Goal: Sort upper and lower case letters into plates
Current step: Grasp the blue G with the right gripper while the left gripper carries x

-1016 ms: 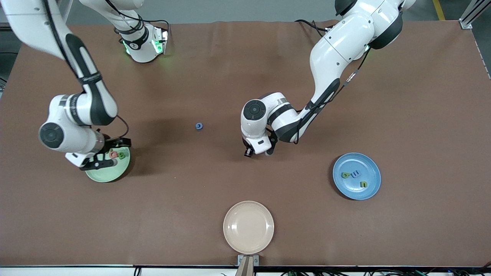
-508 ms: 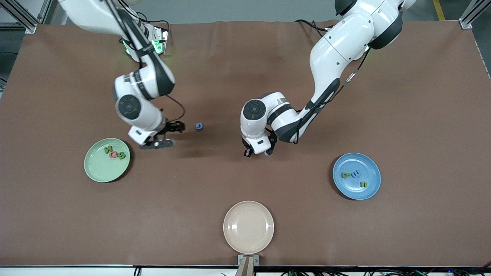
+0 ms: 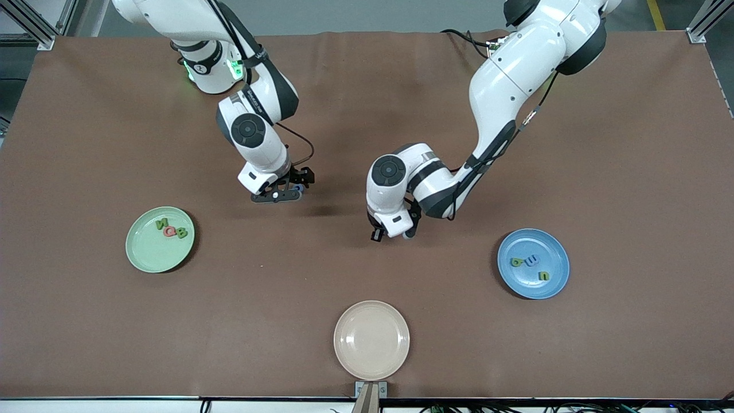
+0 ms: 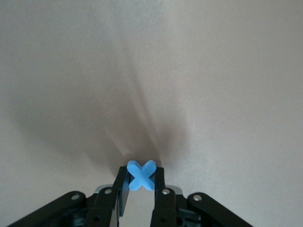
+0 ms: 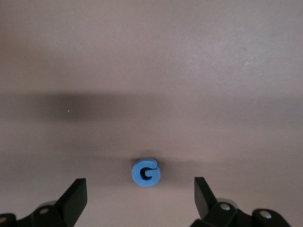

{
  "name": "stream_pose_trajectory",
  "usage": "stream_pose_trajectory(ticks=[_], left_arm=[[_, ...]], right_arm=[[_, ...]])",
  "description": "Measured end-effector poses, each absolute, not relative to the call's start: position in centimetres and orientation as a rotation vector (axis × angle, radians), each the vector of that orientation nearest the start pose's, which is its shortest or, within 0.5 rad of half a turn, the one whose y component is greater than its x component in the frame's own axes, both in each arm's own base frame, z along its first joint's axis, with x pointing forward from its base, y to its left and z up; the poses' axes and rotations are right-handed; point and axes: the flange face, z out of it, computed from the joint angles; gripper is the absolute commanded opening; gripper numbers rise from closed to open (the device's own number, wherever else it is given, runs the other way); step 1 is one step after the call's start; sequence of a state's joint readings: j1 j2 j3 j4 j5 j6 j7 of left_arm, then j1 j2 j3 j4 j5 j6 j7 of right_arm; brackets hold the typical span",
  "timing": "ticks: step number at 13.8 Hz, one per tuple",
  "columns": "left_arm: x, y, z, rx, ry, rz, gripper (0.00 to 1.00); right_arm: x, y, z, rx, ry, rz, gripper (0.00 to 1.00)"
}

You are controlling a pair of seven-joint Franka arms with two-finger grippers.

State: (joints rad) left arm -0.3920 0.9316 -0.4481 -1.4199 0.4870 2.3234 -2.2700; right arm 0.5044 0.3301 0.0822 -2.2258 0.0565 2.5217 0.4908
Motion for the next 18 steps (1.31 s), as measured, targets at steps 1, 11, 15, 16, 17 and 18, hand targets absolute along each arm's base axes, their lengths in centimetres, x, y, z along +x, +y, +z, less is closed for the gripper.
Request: stream_pose_trajectory(ticks=[1, 11, 15, 16, 17, 18], left_arm=[[54.3, -48.9, 18.0, -2.585, -1.922, -0.025, 0.0], [58.2, -45.4, 20.6, -2.584, -1.976, -0.005, 0.0], [59.4, -43.7, 22.1, -2.589, -1.957, 0.056, 0.0], [59.8, -43.0, 22.4, -2.593, -1.936, 0.06, 0.0], [60.1, -42.4, 22.7, -2.598, -1.914, 0.063, 0.0], [60.3, -42.1, 22.8, -2.602, -1.901, 0.064, 0.0]], right_arm=[[45.4, 30.2, 21.2, -3.105, -0.062, 0.088, 1.0], [44.9, 29.6, 17.3, -3.123, -0.03, 0.144, 0.78], [44.7, 29.5, 17.1, -3.134, -0.015, 0.178, 0.65], [44.7, 29.6, 17.2, -3.133, -0.014, 0.175, 0.62], [44.7, 29.6, 17.3, -3.132, -0.013, 0.173, 0.61], [44.7, 29.6, 17.3, -3.132, -0.013, 0.173, 0.61]])
